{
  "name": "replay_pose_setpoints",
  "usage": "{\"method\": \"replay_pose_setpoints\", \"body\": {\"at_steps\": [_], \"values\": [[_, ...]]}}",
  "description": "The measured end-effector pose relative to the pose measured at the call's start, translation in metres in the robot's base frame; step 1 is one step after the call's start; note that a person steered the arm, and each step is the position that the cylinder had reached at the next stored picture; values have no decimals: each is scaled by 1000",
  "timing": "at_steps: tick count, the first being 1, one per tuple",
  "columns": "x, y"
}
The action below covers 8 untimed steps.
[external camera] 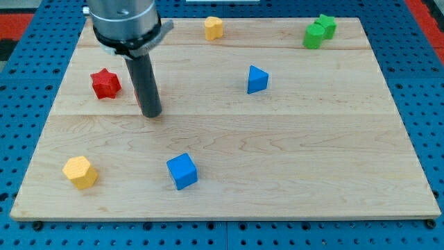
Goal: Move red circle towards the center left
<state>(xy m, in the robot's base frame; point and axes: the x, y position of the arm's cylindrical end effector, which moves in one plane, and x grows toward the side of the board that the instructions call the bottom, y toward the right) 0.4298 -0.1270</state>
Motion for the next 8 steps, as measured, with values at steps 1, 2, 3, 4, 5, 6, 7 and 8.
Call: {"method": "replay_pose_setpoints", "body": {"at_steps": [1, 2, 3, 4, 5, 6, 7, 8], "values": [[-24, -7], [-24, 12], [-35, 30], [-59, 27], [-76, -5], [-76, -39], [-76, -29], [-76, 1]]}}
